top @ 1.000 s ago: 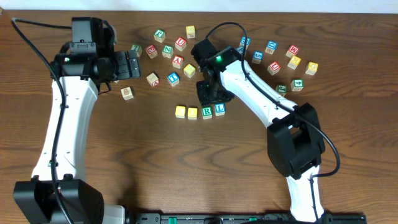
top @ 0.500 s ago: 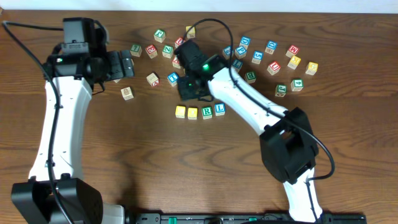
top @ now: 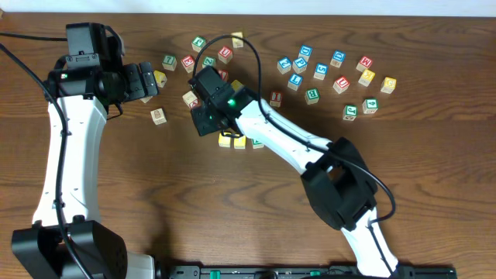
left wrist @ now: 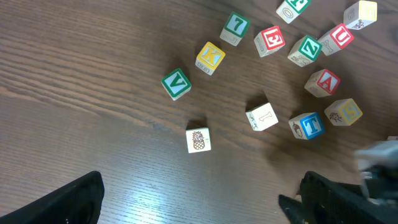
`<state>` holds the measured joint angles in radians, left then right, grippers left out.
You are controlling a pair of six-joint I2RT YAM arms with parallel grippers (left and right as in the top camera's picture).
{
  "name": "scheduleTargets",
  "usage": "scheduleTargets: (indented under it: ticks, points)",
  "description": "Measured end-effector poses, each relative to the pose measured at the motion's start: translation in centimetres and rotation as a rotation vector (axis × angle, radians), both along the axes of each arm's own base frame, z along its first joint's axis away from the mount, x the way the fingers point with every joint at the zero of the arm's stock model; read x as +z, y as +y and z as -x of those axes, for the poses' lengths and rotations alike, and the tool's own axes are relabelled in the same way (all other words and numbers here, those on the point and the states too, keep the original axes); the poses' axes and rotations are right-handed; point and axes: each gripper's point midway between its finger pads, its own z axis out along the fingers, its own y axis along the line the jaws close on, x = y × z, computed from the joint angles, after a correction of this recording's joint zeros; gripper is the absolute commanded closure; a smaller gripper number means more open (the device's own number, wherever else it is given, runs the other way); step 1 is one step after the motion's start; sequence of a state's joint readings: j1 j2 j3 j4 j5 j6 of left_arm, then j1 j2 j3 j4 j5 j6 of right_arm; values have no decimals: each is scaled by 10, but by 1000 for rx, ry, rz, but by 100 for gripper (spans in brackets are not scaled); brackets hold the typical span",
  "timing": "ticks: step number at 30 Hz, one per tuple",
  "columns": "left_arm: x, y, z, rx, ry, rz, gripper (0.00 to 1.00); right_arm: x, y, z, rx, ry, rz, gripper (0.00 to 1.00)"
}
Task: Spell out CORL
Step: 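Lower the L block to the right of the R block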
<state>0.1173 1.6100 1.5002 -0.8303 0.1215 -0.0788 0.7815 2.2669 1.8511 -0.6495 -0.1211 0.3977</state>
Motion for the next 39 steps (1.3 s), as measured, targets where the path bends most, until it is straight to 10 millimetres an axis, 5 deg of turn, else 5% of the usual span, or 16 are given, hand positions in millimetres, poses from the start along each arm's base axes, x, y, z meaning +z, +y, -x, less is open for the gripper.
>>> scheduleTargets:
  ticks: [5, 39]
  points:
    - [0, 0, 0, 0, 0, 0, 1, -19, 3, 9, 24, 62, -1, 51]
    - [0, 0, 1, 0, 3, 0, 1, -31, -13, 34, 34, 178, 62, 50]
